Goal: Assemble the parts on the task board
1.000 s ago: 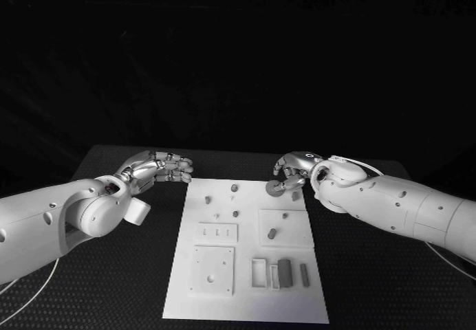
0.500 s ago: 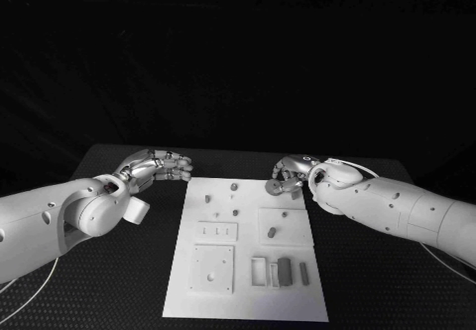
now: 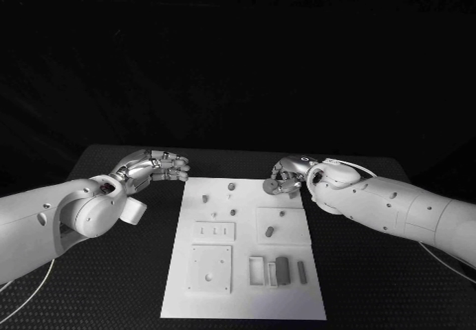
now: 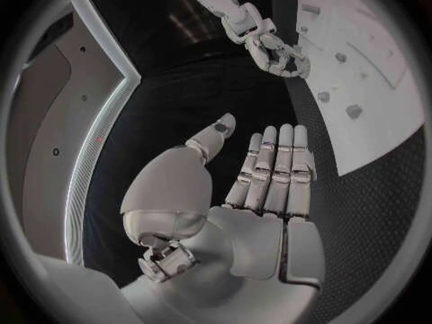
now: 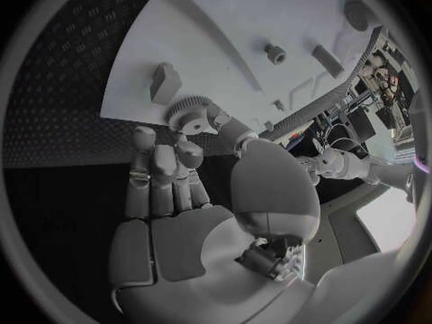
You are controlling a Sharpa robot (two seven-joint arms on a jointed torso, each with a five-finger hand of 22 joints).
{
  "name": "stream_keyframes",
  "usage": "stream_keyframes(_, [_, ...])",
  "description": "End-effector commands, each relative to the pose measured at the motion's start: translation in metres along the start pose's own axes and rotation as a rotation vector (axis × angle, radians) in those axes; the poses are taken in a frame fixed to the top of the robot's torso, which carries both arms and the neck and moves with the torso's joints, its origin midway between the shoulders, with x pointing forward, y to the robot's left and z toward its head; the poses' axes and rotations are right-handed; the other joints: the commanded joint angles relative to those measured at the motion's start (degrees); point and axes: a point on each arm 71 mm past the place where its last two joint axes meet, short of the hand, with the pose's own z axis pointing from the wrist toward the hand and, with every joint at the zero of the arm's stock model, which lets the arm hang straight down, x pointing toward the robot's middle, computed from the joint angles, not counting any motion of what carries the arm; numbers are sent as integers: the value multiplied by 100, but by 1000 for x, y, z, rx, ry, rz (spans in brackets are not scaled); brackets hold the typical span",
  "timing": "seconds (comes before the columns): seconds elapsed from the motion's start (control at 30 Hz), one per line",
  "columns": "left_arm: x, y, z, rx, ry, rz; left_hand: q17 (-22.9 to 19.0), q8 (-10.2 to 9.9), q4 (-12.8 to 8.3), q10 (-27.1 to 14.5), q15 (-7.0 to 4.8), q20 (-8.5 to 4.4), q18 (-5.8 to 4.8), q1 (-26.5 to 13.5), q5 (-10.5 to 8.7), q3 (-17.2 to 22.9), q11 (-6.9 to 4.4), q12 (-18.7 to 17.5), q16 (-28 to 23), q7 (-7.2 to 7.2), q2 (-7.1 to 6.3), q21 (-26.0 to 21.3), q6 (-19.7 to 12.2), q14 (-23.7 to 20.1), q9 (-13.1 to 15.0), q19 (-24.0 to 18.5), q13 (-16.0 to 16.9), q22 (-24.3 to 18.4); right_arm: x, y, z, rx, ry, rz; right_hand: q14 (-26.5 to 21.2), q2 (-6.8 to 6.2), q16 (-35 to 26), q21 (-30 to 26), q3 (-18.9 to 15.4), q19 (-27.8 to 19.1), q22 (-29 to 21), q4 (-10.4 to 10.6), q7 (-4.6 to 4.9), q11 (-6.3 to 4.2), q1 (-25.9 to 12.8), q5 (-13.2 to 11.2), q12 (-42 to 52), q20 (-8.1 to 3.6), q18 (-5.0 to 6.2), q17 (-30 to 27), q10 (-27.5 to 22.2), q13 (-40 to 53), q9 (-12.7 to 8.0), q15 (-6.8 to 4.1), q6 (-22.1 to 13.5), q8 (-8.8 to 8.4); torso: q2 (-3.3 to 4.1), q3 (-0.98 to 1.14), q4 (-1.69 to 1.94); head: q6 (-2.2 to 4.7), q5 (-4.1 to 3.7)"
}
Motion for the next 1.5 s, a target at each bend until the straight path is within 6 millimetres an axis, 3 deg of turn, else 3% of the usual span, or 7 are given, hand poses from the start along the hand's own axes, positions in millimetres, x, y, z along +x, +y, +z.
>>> stream_keyframes(0.03, [2, -1, 1, 8, 12, -2, 0, -36, -22, 11, 15, 12, 43, -34, 14, 1, 39, -35, -23, 76, 7, -21, 20, 1, -9, -24, -5, -1, 3, 2, 1, -9, 22, -12, -33, 71, 42, -5, -6, -8, 98, -40, 7, -10, -7, 15, 38, -18, 74, -7, -40, -10, 9, -4, 18, 25, 4, 1, 0, -4, 0])
stream_keyframes(0.33, [4, -1, 1, 9, 17, -4, 0, -37, -21, 11, 16, 14, 45, -37, 13, 0, 40, -37, -25, 77, 9, -22, 20, 3, -10, -23, -5, 0, 5, 1, 2, -4, 31, -13, -36, 188, 62, -1, -42, -6, 98, -82, 3, -14, -29, 15, 58, -14, 74, -15, -40, -17, 10, -7, 40, 38, 2, -5, 18, -22, 4])
stream_keyframes(0.7, [5, -2, 1, 8, 18, -6, 1, -38, -19, 11, 16, 15, 48, -38, 14, 2, 40, -41, -28, 78, 17, -23, 19, 6, -11, -22, -5, 1, 8, 1, 3, 6, 37, -23, -30, 348, 87, 9, -77, 3, 100, -129, -15, -30, -62, 15, 81, -16, 74, -28, -26, -31, 16, -21, 94, 66, 3, 0, 1, -5, 8])
stream_keyframes(1.17, [3, -1, 1, 2, 17, -6, 1, -38, -21, 11, 17, 17, 50, -39, 13, 1, 40, -43, -31, 78, 15, -25, 19, 6, -11, -23, -5, 2, 22, 2, 3, 15, 68, -43, -5, 377, 113, 28, -102, 29, 103, -169, -29, -44, -77, 15, 105, -27, 74, -35, 4, -37, 22, -34, 134, 87, 6, 3, 9, -73, 19])
stream_keyframes(1.5, [2, -1, 0, -2, 13, -6, 1, -39, -23, 12, 18, 18, 51, -40, 12, -1, 41, -45, -34, 78, 11, -27, 20, 7, -12, -24, -5, 2, 26, -4, 2, 32, 92, -48, 1, 429, 122, 33, -98, 35, 102, -192, -41, -54, -71, 15, 110, -34, 74, -42, 12, -45, 27, -42, 168, 104, 0, -3, -5, -95, 19])
